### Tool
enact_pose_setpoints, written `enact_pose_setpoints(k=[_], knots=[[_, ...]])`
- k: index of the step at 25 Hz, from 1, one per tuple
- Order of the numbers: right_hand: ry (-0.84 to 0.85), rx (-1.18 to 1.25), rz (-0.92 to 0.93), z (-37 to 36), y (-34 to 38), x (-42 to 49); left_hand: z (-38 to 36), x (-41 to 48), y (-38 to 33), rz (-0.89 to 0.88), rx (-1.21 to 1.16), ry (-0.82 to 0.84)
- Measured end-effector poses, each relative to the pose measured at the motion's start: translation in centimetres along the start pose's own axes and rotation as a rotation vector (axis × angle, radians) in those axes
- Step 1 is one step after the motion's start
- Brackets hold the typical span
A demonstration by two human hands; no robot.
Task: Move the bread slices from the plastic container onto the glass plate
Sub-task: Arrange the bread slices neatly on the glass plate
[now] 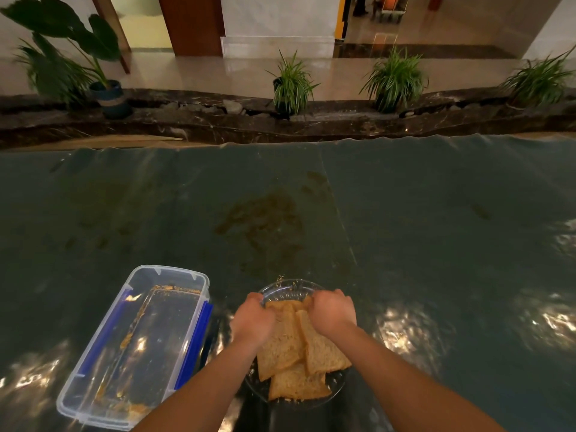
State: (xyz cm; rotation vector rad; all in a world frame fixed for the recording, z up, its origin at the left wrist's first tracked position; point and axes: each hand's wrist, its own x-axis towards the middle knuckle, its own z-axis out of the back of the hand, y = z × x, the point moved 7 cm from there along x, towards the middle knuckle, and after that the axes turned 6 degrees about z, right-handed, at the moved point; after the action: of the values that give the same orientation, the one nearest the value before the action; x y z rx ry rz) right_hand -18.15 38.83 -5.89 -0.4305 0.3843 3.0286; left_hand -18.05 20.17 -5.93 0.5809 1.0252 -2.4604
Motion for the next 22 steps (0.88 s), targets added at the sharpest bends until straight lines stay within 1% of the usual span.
enact_pose_setpoints(k=[2, 5, 8, 10, 12, 15, 19, 22], knots=[[-0.031, -0.002, -0.025, -0.3, -0.4, 0.0, -0.2, 0.0, 0.3, -0.011, -0.071, 0.008], [-0.099, 0.074, -0.038, -0.1, -0.9, 0.6, -1.1, 0.2, -0.1, -0.099, -0.122, 0.058], [-0.13, 0.18, -0.053, 0.1, -1.0, 0.9, -1.6, 0.1, -0.2, -0.14, -0.1, 0.083], [-0.109, 0.17, -0.045, 0.0, -1.1, 0.7, -1.6, 0.1, 0.0, -0.147, -0.036, 0.058], [-0.071, 0.097, -0.026, -0.2, -1.2, 0.7, -1.6, 0.2, 0.1, -0.147, 0.057, 0.031], [-0.004, 0.041, -0.054, 0.0, -1.4, 0.6, -1.4, 0.3, 0.2, -0.14, 0.206, -0.003], [0.041, 0.074, -0.086, 0.2, -1.7, 0.2, -1.1, 0.1, -0.3, -0.158, 0.302, -0.016], [0.101, 0.168, -0.11, 0.0, -1.5, 0.1, -1.4, 0.1, -0.8, -0.172, 0.279, 0.007]])
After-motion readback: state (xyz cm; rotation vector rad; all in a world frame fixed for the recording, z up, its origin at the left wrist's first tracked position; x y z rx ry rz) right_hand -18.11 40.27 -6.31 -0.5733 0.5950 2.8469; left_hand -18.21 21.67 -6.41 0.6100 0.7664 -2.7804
